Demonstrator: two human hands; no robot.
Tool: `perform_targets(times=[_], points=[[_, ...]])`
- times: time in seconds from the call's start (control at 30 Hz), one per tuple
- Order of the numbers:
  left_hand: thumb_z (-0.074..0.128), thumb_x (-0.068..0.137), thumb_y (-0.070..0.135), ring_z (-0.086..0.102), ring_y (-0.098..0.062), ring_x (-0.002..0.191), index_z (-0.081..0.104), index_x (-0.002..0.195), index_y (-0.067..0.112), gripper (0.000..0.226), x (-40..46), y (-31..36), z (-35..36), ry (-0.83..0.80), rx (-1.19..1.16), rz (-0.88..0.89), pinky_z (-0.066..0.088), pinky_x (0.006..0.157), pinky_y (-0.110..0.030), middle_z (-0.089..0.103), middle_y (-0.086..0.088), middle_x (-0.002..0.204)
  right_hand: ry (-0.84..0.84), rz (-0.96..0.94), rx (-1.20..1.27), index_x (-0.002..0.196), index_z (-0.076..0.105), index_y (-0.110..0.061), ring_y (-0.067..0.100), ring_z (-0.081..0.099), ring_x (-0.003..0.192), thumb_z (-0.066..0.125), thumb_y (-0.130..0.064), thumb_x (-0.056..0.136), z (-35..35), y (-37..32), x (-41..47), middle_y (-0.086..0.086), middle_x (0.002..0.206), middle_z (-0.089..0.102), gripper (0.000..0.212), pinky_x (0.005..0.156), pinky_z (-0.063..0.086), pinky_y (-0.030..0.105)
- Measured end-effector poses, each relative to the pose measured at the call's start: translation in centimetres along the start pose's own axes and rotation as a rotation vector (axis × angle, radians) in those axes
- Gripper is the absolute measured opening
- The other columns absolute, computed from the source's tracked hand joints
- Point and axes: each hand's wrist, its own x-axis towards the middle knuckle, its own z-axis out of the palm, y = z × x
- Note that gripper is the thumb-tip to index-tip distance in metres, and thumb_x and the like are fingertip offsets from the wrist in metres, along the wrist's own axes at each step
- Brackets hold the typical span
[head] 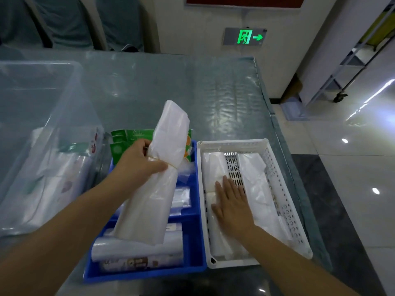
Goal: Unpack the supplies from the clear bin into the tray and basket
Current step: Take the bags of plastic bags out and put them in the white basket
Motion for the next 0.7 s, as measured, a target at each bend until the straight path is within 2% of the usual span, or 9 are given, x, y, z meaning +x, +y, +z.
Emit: perform_targets(times=[0.1, 0.17, 0.23, 0.3, 0.37, 0.43, 0.53, 0.63, 0.7], points=[[0.079, 0.070, 0.016, 0.050, -0.004, 0.075, 0.047, 0.105, 0.023, 0.048, 0.2, -0.1, 0.6, -0.007, -0.004, 0.013, 0.038, 0.060, -0.023, 0.051, 0.014, 0.085, -0.033, 0.005, -0.073, 0.141, -0.020, -0.033, 0.023, -0.026, 0.140, 0.009, -0.057, 0.091, 0.2, -0.5, 0.7, 0.002, 0.156, -0.022, 0.063, 0.112, -0.016, 0.042], [0.079, 0.069, 0.015, 0.050, -0.003, 0.075, 0.048, 0.105, 0.022, 0.048, 0.3, -0.2, 1.3, -0.024, -0.020, 0.024, 0.039, 0.062, -0.025, 0.052, 0.013, 0.086, -0.093, -0.006, -0.103, 0.144, -0.016, -0.033, 0.024, -0.027, 0.139, 0.012, -0.057, 0.090, -0.4, -0.9, 1.3, 0.003, 0.157, -0.020, 0.065, 0.111, -0.015, 0.044], [0.079, 0.068, 0.017, 0.052, -0.005, 0.077, 0.049, 0.105, 0.022, 0.048, 0.4, -0.3, 1.9, -0.049, -0.034, 0.031, 0.041, 0.064, -0.027, 0.055, 0.011, 0.088, -0.058, 0.002, -0.051, 0.149, 0.010, -0.029, 0.024, -0.008, 0.145, 0.028, -0.048, 0.094, -1.8, -1.7, 1.7, 0.004, 0.159, 0.002, 0.060, 0.116, -0.003, 0.044], [0.079, 0.068, 0.018, 0.052, -0.004, 0.077, 0.049, 0.105, 0.024, 0.048, 0.4, -0.2, 2.5, -0.065, -0.041, 0.042, 0.042, 0.063, -0.027, 0.056, 0.011, 0.089, 0.175, 0.059, 0.303, 0.134, 0.046, -0.024, 0.021, 0.034, 0.135, 0.044, -0.030, 0.096, -4.2, -3.5, 1.5, 0.002, 0.143, 0.043, 0.039, 0.114, 0.025, 0.039], [0.078, 0.068, 0.021, 0.053, -0.004, 0.076, 0.050, 0.109, 0.025, 0.049, 0.4, 0.1, 3.3, -0.054, -0.045, 0.077, 0.042, 0.063, -0.026, 0.057, 0.012, 0.090, 0.367, 0.180, 0.756, 0.112, 0.060, -0.023, 0.009, 0.055, 0.105, 0.049, -0.021, 0.094, -7.1, -5.7, 1.4, -0.008, 0.111, 0.060, 0.021, 0.096, 0.046, 0.032], [0.076, 0.069, 0.027, 0.057, -0.010, 0.079, 0.050, 0.117, 0.026, 0.054, 0.1, 0.9, 4.1, -0.012, 0.007, 0.158, 0.045, 0.066, -0.028, 0.056, 0.014, 0.091, 0.428, 0.266, 1.029, 0.100, 0.060, -0.026, 0.008, 0.061, 0.093, 0.050, -0.023, 0.094, -9.6, -7.4, 1.6, -0.013, 0.098, 0.063, 0.012, 0.084, 0.052, 0.028], [0.073, 0.072, 0.037, 0.062, -0.014, 0.085, 0.041, 0.128, 0.031, 0.065, -0.6, 2.1, 5.4, -0.015, 0.075, 0.318, 0.047, 0.070, -0.028, 0.058, 0.015, 0.095, 0.389, 0.316, 1.285, 0.100, 0.058, -0.026, 0.015, 0.067, 0.089, 0.050, -0.030, 0.094, -11.5, -8.4, 2.2, -0.006, 0.097, 0.067, 0.011, 0.077, 0.057, 0.031], [0.069, 0.079, 0.038, 0.060, -0.006, 0.095, 0.025, 0.143, 0.031, 0.078, -1.6, 3.1, 6.9, -0.147, 0.048, 0.437, 0.045, 0.077, -0.022, 0.058, 0.018, 0.107, 0.397, 0.430, 1.504, 0.111, 0.057, -0.020, 0.008, 0.071, 0.079, 0.053, -0.025, 0.093, -12.2, -7.7, 2.6, -0.003, 0.091, 0.072, 0.018, 0.064, 0.057, 0.022], [0.067, 0.081, 0.040, 0.059, -0.003, 0.099, 0.017, 0.146, 0.032, 0.082, -2.0, 3.1, 7.8, -0.260, 0.004, 0.468, 0.045, 0.081, -0.021, 0.058, 0.020, 0.113, 0.428, 0.548, 1.531, 0.113, 0.057, -0.018, 0.013, 0.072, 0.082, 0.054, -0.022, 0.093, -12.3, -6.5, 2.4, 0.001, 0.092, 0.073, 0.021, 0.073, 0.059, 0.030]])
